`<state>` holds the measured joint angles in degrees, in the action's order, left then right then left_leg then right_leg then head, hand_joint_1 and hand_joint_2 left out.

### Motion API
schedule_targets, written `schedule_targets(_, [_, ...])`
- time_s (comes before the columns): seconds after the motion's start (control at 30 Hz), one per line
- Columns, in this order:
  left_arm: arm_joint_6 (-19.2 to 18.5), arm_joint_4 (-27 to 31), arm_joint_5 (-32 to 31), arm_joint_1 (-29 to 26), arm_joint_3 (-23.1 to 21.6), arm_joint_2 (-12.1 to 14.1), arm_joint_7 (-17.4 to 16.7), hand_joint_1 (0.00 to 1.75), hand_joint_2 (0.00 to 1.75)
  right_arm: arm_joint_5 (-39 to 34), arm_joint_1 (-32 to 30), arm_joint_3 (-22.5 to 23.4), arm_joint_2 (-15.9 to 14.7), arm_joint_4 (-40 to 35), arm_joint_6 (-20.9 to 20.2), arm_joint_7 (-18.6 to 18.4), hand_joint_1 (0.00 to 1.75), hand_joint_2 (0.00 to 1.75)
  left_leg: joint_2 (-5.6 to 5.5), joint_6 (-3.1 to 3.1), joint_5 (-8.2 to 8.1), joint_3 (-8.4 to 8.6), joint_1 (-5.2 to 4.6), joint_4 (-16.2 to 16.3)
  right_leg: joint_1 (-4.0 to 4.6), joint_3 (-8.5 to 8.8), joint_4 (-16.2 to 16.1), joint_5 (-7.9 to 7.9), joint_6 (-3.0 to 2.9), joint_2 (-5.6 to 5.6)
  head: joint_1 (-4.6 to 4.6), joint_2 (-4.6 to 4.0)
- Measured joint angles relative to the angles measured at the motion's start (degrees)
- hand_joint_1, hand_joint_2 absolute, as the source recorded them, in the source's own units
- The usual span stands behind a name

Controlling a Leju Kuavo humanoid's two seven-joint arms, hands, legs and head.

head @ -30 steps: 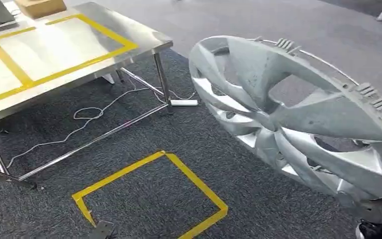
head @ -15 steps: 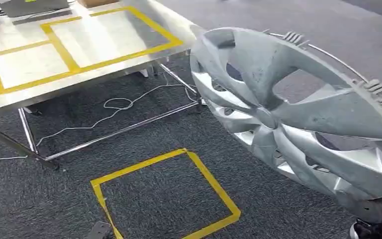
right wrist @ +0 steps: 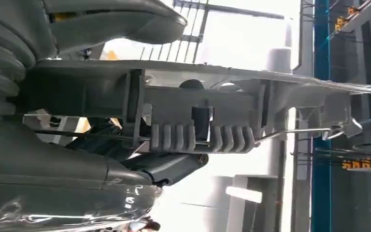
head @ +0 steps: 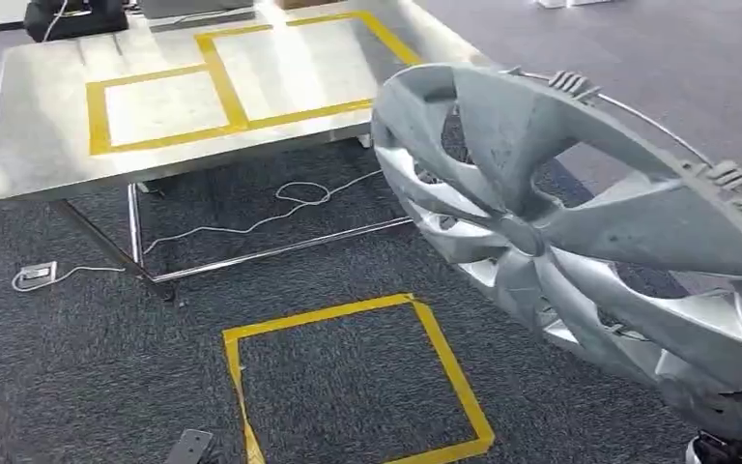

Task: Take the parts from the cabinet and place them on the table.

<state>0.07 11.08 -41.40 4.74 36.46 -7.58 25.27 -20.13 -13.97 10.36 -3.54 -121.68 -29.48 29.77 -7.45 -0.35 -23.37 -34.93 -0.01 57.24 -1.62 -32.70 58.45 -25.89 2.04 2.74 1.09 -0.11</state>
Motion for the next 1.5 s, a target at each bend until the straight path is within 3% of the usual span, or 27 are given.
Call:
schedule_targets(0.03, [0.0, 0.0, -0.13, 0.01, 0.0, -0.13, 0.0, 0.0, 1.75, 0.02, 0.01, 0.0, 0.0, 0.0, 0.07, -0.02, 1.75, 1.75, 3.32, -0.38, -1.04, -0.58, -0.47, 1.31, 0.05, 0.14, -0.11, -0.07, -0.31, -0.54, -0.44, 0.0])
schedule_targets(0.07, [0.0, 0.0, -0.35, 0.15, 0.0, -0.2, 0.0, 0.0, 1.75, 0.04, -0.05, 0.07, 0.0, -0.02, 0.24, 0.02, 1.75, 1.75, 5.46, -0.74, -3.23, -2.35, -0.39, 4.77, 0.13, 0.16, -0.11, -0.14, -0.63, -1.36, -1.03, 0.0])
schedule_targets(0.13, [0.0, 0.0, -0.5, 0.28, 0.0, -0.2, 0.0, 0.0, 1.75, 0.28, -0.16, 0.13, 0.0, -0.02, 0.48, -0.02, 1.75, 1.75, 6.58, -1.12, -7.33, -6.95, -0.07, 13.99, 0.22, 0.14, -0.11, -0.28, -0.83, -2.97, -0.96, 0.0])
schedule_targets(0.17, [0.0, 0.0, -0.52, 0.21, 0.0, -0.22, 0.0, 0.0, 1.75, 0.35, -0.24, 0.11, 0.0, 0.0, 0.52, -0.11, 1.75, 1.75, 6.6, -1.29, -8.28, -8.83, 0.04, 17.61, 0.22, 0.14, -0.1, -0.35, -0.92, -3.85, -0.96, 0.0])
schedule_targets(0.2, [0.0, 0.0, -0.55, 0.11, 0.0, -0.28, 0.0, 0.0, 1.75, 0.37, -0.28, 0.11, 0.0, 0.0, 0.52, -0.11, 1.75, 1.75, 6.62, -1.39, -7.62, -9.08, 0.11, 17.89, 0.22, 0.21, -0.1, -0.41, -0.91, -4.57, -0.96, 0.0])
schedule_targets(0.23, [0.0, 0.0, -0.57, 0.04, 0.0, -0.26, 0.0, 0.0, 1.75, 0.35, -0.24, 0.11, 0.0, 0.0, 0.52, -0.11, 1.75, 1.75, 6.7, -1.38, -5.82, -8.05, 0.15, 15.77, 0.23, 0.3, -0.1, -0.48, -0.86, -5.26, -0.96, 0.0])
schedule_targets(0.3, [0.0, 0.0, -0.59, 0.05, 0.0, -0.26, 0.0, 0.0, 1.75, 0.33, -0.16, 0.11, 0.0, 0.0, 0.52, -0.11, 1.75, 1.75, 7.85, -1.02, -0.97, -2.77, 0.05, 6.13, 0.23, 0.8, -0.1, -0.77, -0.52, -6.48, -0.96, 0.0])
schedule_targets(0.33, [0.0, 0.0, -0.57, 0.09, 0.0, -0.26, 0.0, 0.0, 1.75, 0.35, -0.16, 0.11, 0.0, 0.0, 0.52, -0.11, 1.75, 1.75, 10.36, -0.67, 0.43, -0.11, -0.17, 1.66, 0.37, 1.11, -0.1, -0.97, -0.23, -6.94, -0.96, 0.0])
schedule_targets(0.37, [0.0, 0.0, -0.59, 0.3, 0.0, -0.26, 0.0, 0.0, 1.75, 0.35, -0.24, 0.11, 0.0, 0.0, 0.52, -0.11, 1.75, 1.75, 11.21, -0.54, -0.54, 0.59, -0.74, -0.16, 0.87, 1.09, 0.04, -1.32, 0.22, -7.43, -0.98, 0.0])
schedule_targets(0.4, [0.0, 0.0, -0.59, 0.39, 0.0, -0.26, 0.0, 0.0, 1.75, 0.35, -0.15, 0.11, 0.0, 0.0, 0.52, -0.11, 1.75, 1.75, 10.69, 0.01, -0.19, 0.34, -0.5, -0.12, 0.93, 1.14, -0.08, -1.3, 0.45, -7.87, -0.83, 0.0])
schedule_targets(0.5, [0.0, 0.0, -0.59, 0.12, 0.04, -0.26, 0.0, 0.0, 1.75, 0.33, -0.04, 0.02, 0.07, 0.0, 0.52, -0.11, 1.75, 1.75, 9.02, 0.76, -0.06, 0.45, -0.38, -0.54, 0.82, 1.95, -0.59, -1.6, 1.42, -9.04, -1.09, 0.0])
schedule_targets(0.57, [0.0, 0.0, -0.59, 0.14, 0.11, -0.26, 0.0, 0.0, 1.75, 0.37, 0.06, -0.07, 0.07, -0.02, 0.59, -0.17, 1.75, 1.75, 8.44, 1.34, -0.05, 0.77, 0.04, -0.66, 0.71, 0.41, 2.95, -4.04, 1.82, -4.88, -0.55, 0.0])
schedule_targets(0.6, [0.0, 0.0, -0.59, 0.31, 0.11, -0.29, 0.0, 0.0, 1.75, 0.35, 0.01, -0.11, 0.07, 0.0, 0.81, -0.17, 1.75, 1.75, 8.09, 1.54, -0.06, 0.72, 0.04, -0.65, 0.71, -2.05, 7.74, -6.28, 1.84, -3.59, -0.26, 0.0])
schedule_targets(0.67, [0.0, 0.0, -0.63, 0.3, 0.13, -0.31, 0.0, 0.0, 1.75, 0.48, 0.0, -0.13, 0.07, 0.0, 1.27, -0.15, 1.75, 1.75, 7.42, 1.75, -0.16, 0.76, -0.03, -0.62, 0.79, -6.98, 16.76, -9.28, 1.9, -2.87, -0.18, 0.0])
schedule_targets(0.7, [0.0, 0.0, -0.7, 0.27, 0.13, -0.31, 0.0, 0.0, 1.75, 0.59, -0.07, -0.13, 0.07, 0.02, 1.36, -0.18, 1.75, 1.75, 7.2, 1.82, -0.22, 0.83, -0.06, -0.61, 0.8, -8.13, 18.1, -8.97, 1.89, -2.86, -0.18, 0.0])
schedule_targets(0.77, [0.0, 0.0, -0.78, 0.29, 0.17, -0.31, 0.0, 0.0, 1.75, 0.74, 0.01, -0.15, 0.07, 0.02, 1.4, -0.15, 1.75, 1.75, 6.58, 1.73, -0.32, 1.11, 0.0, -0.56, 0.73, -6.5, 13.07, -4.68, 1.77, -2.88, -0.15, 0.0])
schedule_targets(0.83, [0.0, 0.0, -0.83, 0.29, 0.17, -0.35, 0.0, 0.0, 1.75, 0.83, 0.21, -0.15, 0.07, 0.02, 1.46, -0.09, 1.75, 1.75, 6.15, 1.22, -0.66, 1.59, 0.09, -0.48, 0.48, -1.52, 2.32, 0.69, 1.8, -2.76, -0.13, 0.0])
schedule_targets(0.87, [0.0, 0.0, -0.9, 0.35, 0.17, -0.26, 0.0, 0.0, 1.75, 0.85, 0.35, -0.18, 0.07, 0.07, 1.46, -0.09, 1.75, 1.75, 6.02, 0.82, -0.9, 1.43, -0.37, -0.09, 0.44, -0.79, 0.55, -0.12, 1.91, -2.25, -0.04, 0.0])
schedule_targets(0.9, [0.02, 0.0, -0.94, 0.4, 0.17, -0.26, 0.0, 0.0, 1.75, 0.85, 0.43, -0.2, 0.07, 0.07, 1.46, 0.0, 1.75, 1.75, 5.96, 0.63, -0.87, 1.09, -0.42, 0.06, 0.4, -0.45, 0.38, -0.08, 1.3, -2.1, -0.18, 0.0])
schedule_targets(0.93, [0.02, 0.0, -0.94, 0.4, 0.17, -0.24, 0.0, 0.0, 1.75, 0.92, 0.41, -0.2, 0.07, 0.07, 1.55, 0.04, 1.75, 1.75, 5.97, 0.63, -0.83, 0.91, -0.45, 0.13, 0.21, -0.66, 0.22, 0.19, 1.22, -2.09, -0.26, 0.0])
schedule_targets(1.0, [0.09, 0.0, -0.94, 0.35, 0.2, -0.13, 0.0, 0.0, 1.75, 1.25, 0.43, -0.2, 0.07, 0.07, 1.92, 0.07, 1.75, 1.75, 5.98, 2.84, -0.5, 0.89, -0.57, 0.01, 0.35, -0.8, 0.23, 0.33, 1.34, -2.07, -0.37, 0.0])
schedule_targets(1.07, [0.09, 0.0, -0.94, 0.43, 0.2, -0.13, 0.0, 0.0, 1.75, 2.78, 0.45, -0.17, 0.07, 0.04, 2.93, 0.48, 1.75, 1.75, 5.98, 3.16, -0.41, 0.98, -0.54, -0.21, 0.52, -0.83, 0.23, 0.3, 1.18, -2.02, -0.39, 0.0])
schedule_targets(1.13, [0.2, 0.0, -0.94, 0.44, 0.2, -0.13, 0.07, 0.0, 1.75, 7.09, 0.34, -0.13, 0.07, 0.0, 5.36, 1.93, 1.75, 1.75, 5.98, 2.96, -0.29, 1.09, -0.43, -0.51, 0.68, -0.84, 0.24, 0.24, 0.69, -2.02, -0.39, 0.0])
schedule_targets(1.2, [0.28, 0.0, -0.94, 0.43, 0.26, -0.13, 0.15, 0.0, 1.75, 11.81, -0.33, -0.09, 0.07, -0.09, 8.16, 3.65, 1.75, 1.75, 5.98, 2.27, -0.24, 1.14, -0.32, -0.72, 0.81, -0.89, 0.26, 0.24, 0.48, -2.07, -0.37, 0.0])
schedule_targets(1.27, [0.33, 0.0, -0.85, 0.33, 0.35, -0.09, 0.48, 0.0, 1.75, 15.05, -0.98, -0.02, 0.07, -0.22, 11.44, 5.11, 1.75, 1.75, 5.98, 0.07, -0.1, 1.15, -0.04, -0.99, 0.97, -1.0, 0.33, 0.21, 0.28, -2.11, -0.35, 0.0])
schedule_targets(1.3, [0.33, 0.0, -0.74, 0.28, 0.37, -0.07, 0.57, 0.0, 1.75, 16.01, -1.16, 0.09, 0.07, -0.31, 12.62, 5.42, 1.75, 1.75, 5.98, -0.41, -0.09, 1.13, 0.03, -1.01, 1.0, -1.04, 0.34, 0.21, 0.27, -2.1, -0.35, 0.0])
schedule_targets(1.5, [0.04, 0.0, -0.79, -0.1, 0.57, 0.04, 0.55, 0.0, 1.75, 24.66, -3.66, 1.27, 0.07, -2.25, 25.19, 6.6, 1.75, 1.75, 5.98, -0.37, -0.12, 1.05, -0.11, -0.99, 0.89, -1.0, 0.27, 0.24, 0.17, -2.12, -0.33, 0.0])
